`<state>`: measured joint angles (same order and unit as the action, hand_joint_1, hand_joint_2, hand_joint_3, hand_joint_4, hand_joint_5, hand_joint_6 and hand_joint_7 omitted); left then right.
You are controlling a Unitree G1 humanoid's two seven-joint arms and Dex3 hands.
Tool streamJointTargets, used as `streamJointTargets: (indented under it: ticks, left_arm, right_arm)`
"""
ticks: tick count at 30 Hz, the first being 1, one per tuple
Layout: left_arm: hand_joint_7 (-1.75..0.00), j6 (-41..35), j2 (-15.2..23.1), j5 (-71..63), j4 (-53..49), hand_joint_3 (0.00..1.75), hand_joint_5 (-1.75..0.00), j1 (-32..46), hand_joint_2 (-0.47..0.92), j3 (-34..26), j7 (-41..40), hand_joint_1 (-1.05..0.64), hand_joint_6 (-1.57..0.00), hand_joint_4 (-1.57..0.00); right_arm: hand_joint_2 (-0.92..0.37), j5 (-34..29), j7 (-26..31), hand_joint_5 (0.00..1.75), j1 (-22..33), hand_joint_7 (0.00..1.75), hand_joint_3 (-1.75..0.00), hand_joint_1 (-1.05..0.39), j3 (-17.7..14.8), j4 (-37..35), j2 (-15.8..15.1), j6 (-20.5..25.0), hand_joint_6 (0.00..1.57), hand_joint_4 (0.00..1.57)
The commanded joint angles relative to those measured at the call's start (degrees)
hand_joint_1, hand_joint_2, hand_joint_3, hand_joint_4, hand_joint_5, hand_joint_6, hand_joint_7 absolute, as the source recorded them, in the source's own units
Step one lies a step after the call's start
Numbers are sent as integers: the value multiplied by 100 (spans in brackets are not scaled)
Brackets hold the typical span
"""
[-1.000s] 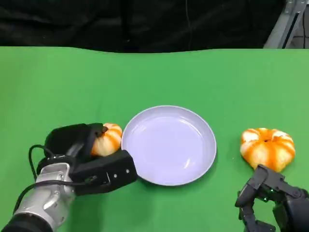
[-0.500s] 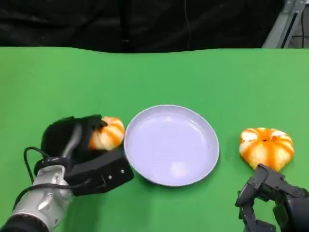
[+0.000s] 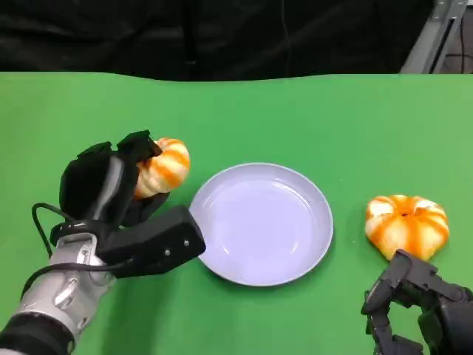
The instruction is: Grasp the bread from the table and place it into the plate.
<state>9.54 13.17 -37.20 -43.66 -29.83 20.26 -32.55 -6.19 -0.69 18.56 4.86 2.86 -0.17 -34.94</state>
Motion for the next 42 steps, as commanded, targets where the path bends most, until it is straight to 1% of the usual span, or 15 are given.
streamJointTargets:
  ticks: [1,6,7,11,15,16,18,20,22,27,33,35,38,40,42]
  left_arm:
    - [-144,11,16,-167,1139,96,-175,99,55,138,321,-8,-79,-75]
    - [-138,-51,-6,-208,1535,94,-175,224,52,143,505,-6,-83,-75]
    - [-138,-64,-90,-225,1699,93,-175,238,52,244,666,-6,-83,-75]
    - [-137,-100,-307,-224,2083,93,-175,283,56,469,1139,-11,-83,-73]
    - [-140,-162,-407,-277,2172,85,-175,295,60,529,1298,-10,-80,-73]
    - [-137,-157,-469,-311,2145,84,-175,264,60,575,1297,-10,-81,-73]
    - [-115,-150,-549,-359,2110,78,-175,224,62,628,1295,-10,-91,-74]
    - [-110,-178,-613,-380,2106,77,-175,208,62,659,1354,-11,-93,-74]
    - [-99,-216,-684,-404,2089,78,-171,189,61,704,1433,-9,-99,-76]
    - [-110,-71,-756,-441,1783,66,-173,88,69,787,1386,-9,-93,-74]
    - [-103,135,-846,-476,1272,61,-166,-60,70,880,1266,-6,-95,-77]
    - [-116,275,-902,-461,978,53,-173,-115,74,909,1171,-8,-88,-74]
    - [-120,429,-957,-500,623,50,-174,-191,76,942,995,-9,-86,-73]
    - [-132,550,-1003,-547,295,43,-175,-257,82,990,810,-11,-79,-73]
    - [-134,648,-1039,-593,-16,41,-174,-325,84,1035,621,-12,-78,-71]
  right_arm:
    - [-57,95,-36,175,41,158,-114,-13,-32,21,-71,2,71,80]
    - [-56,104,-52,175,38,158,-114,-13,-39,19,-68,-3,71,80]
    - [-56,83,-40,175,42,158,-114,-13,-38,28,-59,8,71,80]
    - [-56,16,-2,175,54,158,-113,-13,-37,49,-40,2,71,80]
    - [-56,-32,21,175,64,158,-113,-14,-31,59,-34,-2,71,80]
    - [-56,-41,34,175,54,158,-113,-14,-26,51,-20,-12,71,80]
    - [-56,-53,56,175,41,159,-113,-14,-18,42,-6,-23,72,81]
    - [-56,-45,59,175,35,158,-113,-14,-8,38,-4,-23,72,81]
    - [-56,-42,61,175,24,158,-113,-14,-3,19,-3,-42,72,81]
    - [-56,-64,86,175,-9,158,-111,-15,-4,-12,10,-44,72,81]
    - [-57,-67,87,175,-37,157,-111,-15,-12,-39,2,-44,72,80]
    - [-56,-76,108,175,-42,158,-111,-15,-14,-44,15,-37,73,80]
    - [-56,-105,131,175,-37,158,-111,-15,-11,-31,22,-26,73,81]
    - [-56,-136,151,175,-29,157,-111,-16,-7,-13,27,-14,73,80]
    - [-56,-126,147,175,-27,157,-111,-16,-8,-33,20,-42,73,80]
